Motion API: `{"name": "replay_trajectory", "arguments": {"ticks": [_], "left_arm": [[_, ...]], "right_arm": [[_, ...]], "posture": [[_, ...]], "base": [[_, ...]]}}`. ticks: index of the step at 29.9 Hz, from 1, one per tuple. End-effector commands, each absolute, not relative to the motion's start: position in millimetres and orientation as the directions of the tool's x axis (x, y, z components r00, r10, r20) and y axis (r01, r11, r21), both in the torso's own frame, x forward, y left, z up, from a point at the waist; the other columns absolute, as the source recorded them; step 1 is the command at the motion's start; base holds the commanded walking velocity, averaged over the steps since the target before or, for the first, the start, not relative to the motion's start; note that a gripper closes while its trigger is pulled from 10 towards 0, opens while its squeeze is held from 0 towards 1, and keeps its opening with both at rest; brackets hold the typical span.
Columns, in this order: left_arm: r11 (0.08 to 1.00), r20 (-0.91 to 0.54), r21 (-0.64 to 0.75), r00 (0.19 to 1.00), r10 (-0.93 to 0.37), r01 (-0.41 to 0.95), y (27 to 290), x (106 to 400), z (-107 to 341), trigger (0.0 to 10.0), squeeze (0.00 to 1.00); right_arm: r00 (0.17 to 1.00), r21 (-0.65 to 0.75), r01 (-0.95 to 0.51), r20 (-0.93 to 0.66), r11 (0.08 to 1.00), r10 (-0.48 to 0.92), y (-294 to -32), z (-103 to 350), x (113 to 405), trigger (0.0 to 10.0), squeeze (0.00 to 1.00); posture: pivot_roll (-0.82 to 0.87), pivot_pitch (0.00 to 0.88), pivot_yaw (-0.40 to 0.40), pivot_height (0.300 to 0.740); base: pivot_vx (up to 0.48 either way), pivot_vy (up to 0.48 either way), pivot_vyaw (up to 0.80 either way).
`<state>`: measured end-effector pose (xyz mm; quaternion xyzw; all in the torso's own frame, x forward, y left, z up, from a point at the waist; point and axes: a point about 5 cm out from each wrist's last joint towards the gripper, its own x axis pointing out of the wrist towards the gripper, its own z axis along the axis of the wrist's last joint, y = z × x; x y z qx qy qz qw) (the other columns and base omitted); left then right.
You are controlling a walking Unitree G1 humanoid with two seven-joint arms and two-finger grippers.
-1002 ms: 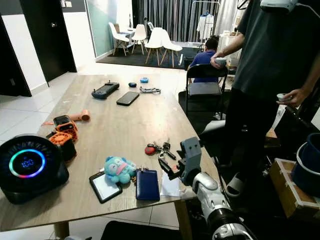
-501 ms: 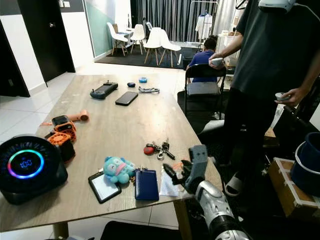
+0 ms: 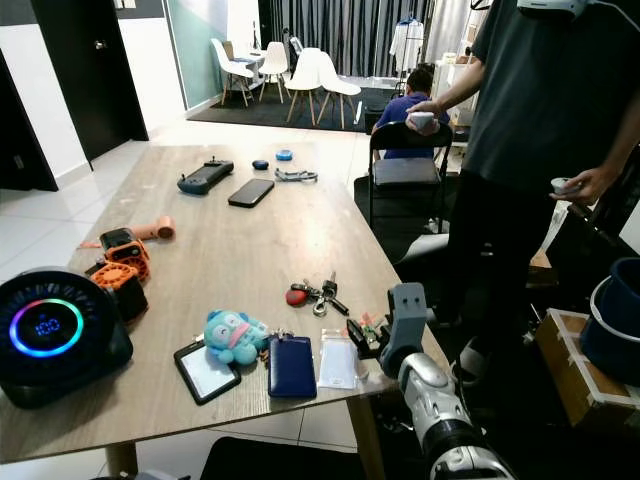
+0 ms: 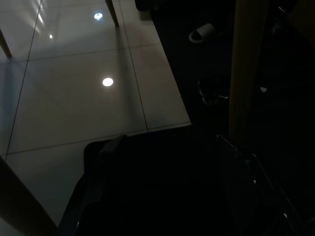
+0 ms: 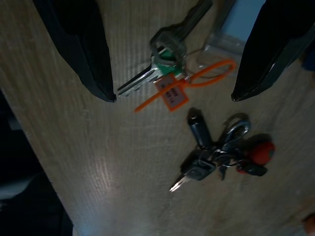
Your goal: Hang keys on a hook
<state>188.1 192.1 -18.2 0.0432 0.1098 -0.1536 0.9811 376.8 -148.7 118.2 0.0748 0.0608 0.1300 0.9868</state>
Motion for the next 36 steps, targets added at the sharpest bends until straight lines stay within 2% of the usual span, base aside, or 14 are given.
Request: {"name": "replay_trajectory", "arguments": {"ticks": [1,8,23,27,29,36], "left_arm": [[0.955,-0.262,0.045,0.926,-0.273,0.295,198,181,-24,10.0,0.0],[0.959,-0.302,0.038,0.918,-0.258,0.282,200,177,-33,10.0,0.0],[0.973,-0.426,0.032,0.883,-0.194,0.229,215,174,-49,10.0,0.0],[0.974,-0.445,0.034,0.876,-0.185,0.223,217,174,-51,10.0,0.0],[0.976,-0.464,0.034,0.869,-0.173,0.213,219,173,-53,10.0,0.0],[0.979,-0.495,0.035,0.855,-0.157,0.201,222,171,-56,10.0,0.0]], "right_arm": [[0.971,0.165,-0.203,-0.092,0.965,0.22,-156,121,379,10.0,0.0],[0.982,0.161,-0.155,-0.081,0.975,0.17,-162,128,384,10.0,0.0],[0.985,0.139,-0.151,-0.067,0.979,0.162,-160,135,388,10.0,0.0],[0.984,0.162,-0.15,-0.074,0.975,0.163,-159,133,388,10.0,0.0],[0.982,0.282,-0.159,-0.056,0.946,0.181,-155,134,389,10.0,0.0],[0.973,0.297,-0.195,-0.058,0.935,0.222,-149,131,388,10.0,0.0]], "posture": [[0.07,0.133,-0.041,0.74],[0.07,0.144,-0.04,0.74],[0.08,0.156,-0.041,0.74],[0.08,0.158,-0.042,0.74],[0.09,0.159,-0.045,0.74],[0.08,0.158,-0.044,0.74]], "base": [[0.0,0.0,0.0],[0.0,0.0,0.0],[0.0,0.0,0.0],[0.0,0.0,0.0],[0.0,0.0,0.0],[0.0,0.0,0.0]]}}
